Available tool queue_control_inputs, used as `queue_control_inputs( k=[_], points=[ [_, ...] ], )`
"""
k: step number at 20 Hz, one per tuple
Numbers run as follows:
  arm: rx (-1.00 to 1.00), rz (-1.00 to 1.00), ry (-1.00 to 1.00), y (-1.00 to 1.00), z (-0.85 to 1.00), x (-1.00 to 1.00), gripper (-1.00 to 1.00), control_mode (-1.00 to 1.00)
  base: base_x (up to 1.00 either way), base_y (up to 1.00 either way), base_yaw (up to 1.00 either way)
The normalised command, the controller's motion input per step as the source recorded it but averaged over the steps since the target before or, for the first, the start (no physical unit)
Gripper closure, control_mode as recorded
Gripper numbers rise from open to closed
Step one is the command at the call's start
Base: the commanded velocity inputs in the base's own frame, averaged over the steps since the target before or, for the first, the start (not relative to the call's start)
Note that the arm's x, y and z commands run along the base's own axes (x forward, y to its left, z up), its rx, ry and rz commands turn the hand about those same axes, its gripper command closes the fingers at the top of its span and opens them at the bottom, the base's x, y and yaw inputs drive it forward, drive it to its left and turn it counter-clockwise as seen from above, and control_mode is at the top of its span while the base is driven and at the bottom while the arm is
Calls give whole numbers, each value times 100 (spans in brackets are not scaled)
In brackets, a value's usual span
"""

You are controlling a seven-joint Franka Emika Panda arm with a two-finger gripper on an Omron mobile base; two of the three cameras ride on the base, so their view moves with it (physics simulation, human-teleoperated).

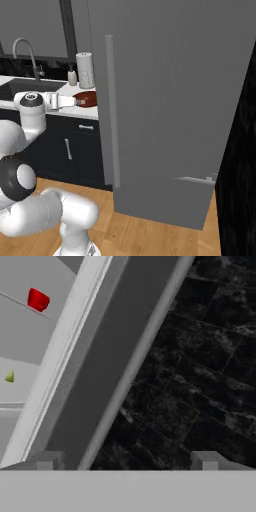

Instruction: Grab a lemon wedge from the fridge and one ice cube from the ice bowl, and put them in the glass of lemonade.

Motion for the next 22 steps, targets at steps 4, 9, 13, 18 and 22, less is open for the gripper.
queue_control_inputs(
  k=[4,9,13,18,22],
  points=[
    [-2,-17,15,0,-13,90,-100,-100,0,0,0],
    [-6,-21,13,-5,-29,39,-100,-100,0,0,0],
    [-7,-24,12,-33,-40,18,-100,-100,0,0,0],
    [0,-27,6,-92,-29,-33,-100,-100,0,0,0],
    [0,-27,7,-100,-22,-51,-100,-100,0,0,0]
  ],
)
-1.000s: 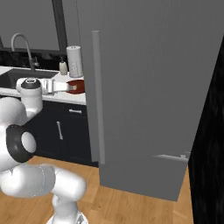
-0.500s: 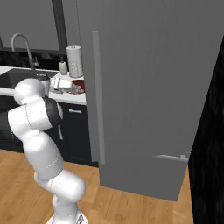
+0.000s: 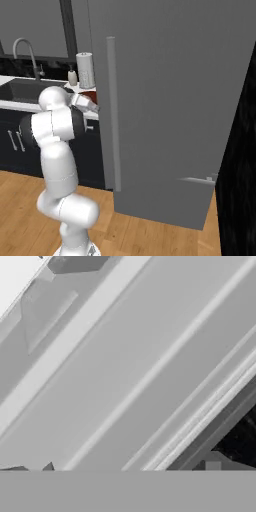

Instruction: Grab a lemon wedge from the fridge and one ice cube from the ice bowl, and put them in the glass of lemonade.

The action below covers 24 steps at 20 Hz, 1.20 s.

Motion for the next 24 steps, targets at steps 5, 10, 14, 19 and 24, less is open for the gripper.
queue_control_inputs(
  k=[5,10,14,19,24],
  points=[
    [0,-28,7,-100,-17,-74,-100,-100,0,0,0],
    [1,-23,0,-100,-25,-100,-100,-100,0,0,0],
    [3,-18,0,-100,-20,-100,-100,-100,0,0,0],
    [10,-16,-7,-100,6,-99,-100,-100,0,0,0],
    [-2,-4,-23,59,76,-85,-100,-100,0,0,0]
  ],
)
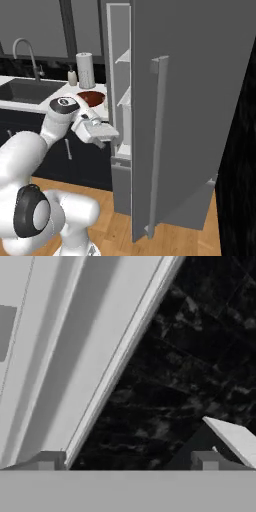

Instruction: Grab a lemon wedge from the fridge and one ice cube from the ice bowl, and put them in the glass of lemonade.

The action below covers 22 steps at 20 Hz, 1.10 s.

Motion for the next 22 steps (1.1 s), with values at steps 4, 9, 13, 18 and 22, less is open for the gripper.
queue_control_inputs(
  k=[4,9,13,18,22],
  points=[
    [-4,3,-32,100,67,-57,-100,-100,0,0,0],
    [38,52,-3,47,5,-8,-100,-100,0,0,0],
    [56,74,1,17,-28,19,-100,-100,0,0,0],
    [57,77,2,18,-40,30,-100,-100,0,0,0],
    [55,74,-5,5,-12,36,-100,-100,0,0,0]
  ],
)
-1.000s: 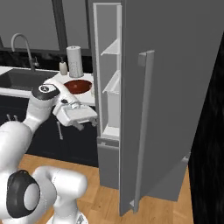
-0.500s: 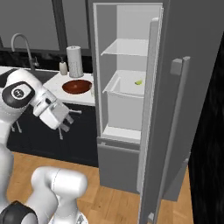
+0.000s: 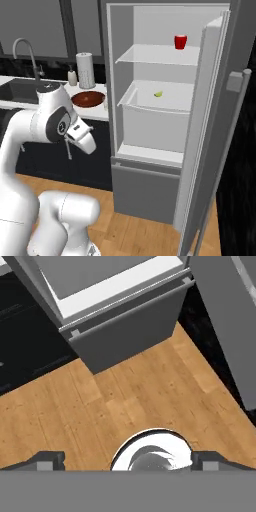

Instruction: Grab a lemon wedge from the fridge and one ice cube from the ice bowl, and put them in the glass of lemonade.

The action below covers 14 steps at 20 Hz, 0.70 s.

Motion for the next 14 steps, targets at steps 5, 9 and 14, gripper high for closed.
queue_control_inputs(
  k=[5,9,14],
  points=[
    [26,19,-9,-30,5,5,-100,-100,0,0,0],
    [0,0,0,0,0,0,-100,-100,0,0,0],
    [0,0,1,0,0,0,-100,-100,0,0,0]
  ],
)
